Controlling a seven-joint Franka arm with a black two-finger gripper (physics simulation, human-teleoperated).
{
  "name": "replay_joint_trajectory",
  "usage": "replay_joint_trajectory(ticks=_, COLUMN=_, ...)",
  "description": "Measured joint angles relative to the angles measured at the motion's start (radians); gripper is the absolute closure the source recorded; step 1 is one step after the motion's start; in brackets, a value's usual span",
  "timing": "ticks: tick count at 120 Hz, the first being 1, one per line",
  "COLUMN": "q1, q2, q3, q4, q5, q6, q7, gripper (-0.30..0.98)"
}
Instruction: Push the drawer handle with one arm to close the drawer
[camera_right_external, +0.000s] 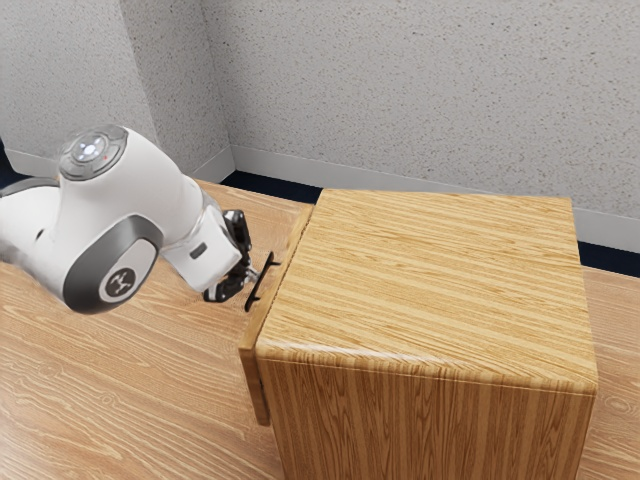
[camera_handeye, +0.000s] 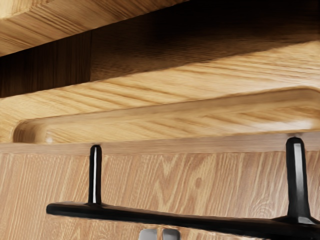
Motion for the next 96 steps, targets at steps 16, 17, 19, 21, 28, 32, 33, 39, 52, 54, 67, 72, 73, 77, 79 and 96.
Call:
replay_joint_trajectory(ticks=16, q1=0.002, q2=0.045, q3=-0.042, q4=0.031, q5=0.004, q6=0.012, q7=-0.022, gripper=0.79)
replay_joint_trajectory(ticks=17, q1=0.003, q2=0.046, q3=-0.044, q4=0.032, q5=0.004, q6=0.013, q7=-0.024, gripper=0.79)
replay_joint_trajectory(ticks=19, q1=0.003, q2=0.048, q3=-0.048, q4=0.033, q5=0.004, q6=0.015, q7=-0.027, gripper=0.79)
replay_joint_trajectory(ticks=21, q1=0.003, q2=0.05, q3=-0.053, q4=0.034, q5=0.004, q6=0.017, q7=-0.03, gripper=0.79)
replay_joint_trajectory(ticks=28, q1=0.01, q2=0.053, q3=-0.066, q4=0.035, q5=0.006, q6=0.024, q7=-0.042, gripper=0.79)
replay_joint_trajectory(ticks=32, q1=0.017, q2=0.059, q3=-0.073, q4=0.039, q5=0.01, q6=0.028, q7=-0.05, gripper=0.8)
replay_joint_trajectory(ticks=33, q1=0.019, q2=0.061, q3=-0.075, q4=0.04, q5=0.011, q6=0.029, q7=-0.052, gripper=0.81)
replay_joint_trajectory(ticks=39, q1=0.027, q2=0.067, q3=-0.084, q4=0.044, q5=0.021, q6=0.035, q7=-0.063, gripper=0.8)
replay_joint_trajectory(ticks=52, q1=0.041, q2=0.027, q3=-0.09, q4=0.036, q5=0.006, q6=0.037, q7=-0.079, gripper=0.71)
replay_joint_trajectory(ticks=54, q1=0.043, q2=0.012, q3=-0.09, q4=0.03, q5=-0.007, q6=0.037, q7=-0.08, gripper=0.73)
replay_joint_trajectory(ticks=67, q1=0.086, q2=-0.086, q3=-0.088, q4=-0.02, q5=-0.071, q6=0.037, q7=-0.1, gripper=0.78)
replay_joint_trajectory(ticks=72, q1=0.112, q2=-0.11, q3=-0.083, q4=-0.028, q5=-0.085, q6=0.032, q7=-0.11, gripper=0.78)
replay_joint_trajectory(ticks=73, q1=0.116, q2=-0.115, q3=-0.081, q4=-0.029, q5=-0.088, q6=0.03, q7=-0.113, gripper=0.78)
replay_joint_trajectory(ticks=77, q1=0.134, q2=-0.123, q3=-0.049, q4=-0.026, q5=-0.096, q6=0.018, q7=-0.13, gripper=0.78)
replay_joint_trajectory(ticks=79, q1=0.14, q2=-0.123, q3=-0.024, q4=-0.024, q5=-0.099, q6=0.01, q7=-0.142, gripper=0.78)
replay_joint_trajectory(ticks=96, q1=0.155, q2=0.001, q3=0.17, q4=0.181, q5=-0.03, q6=-0.162, q7=-0.404, gripper=0.66)
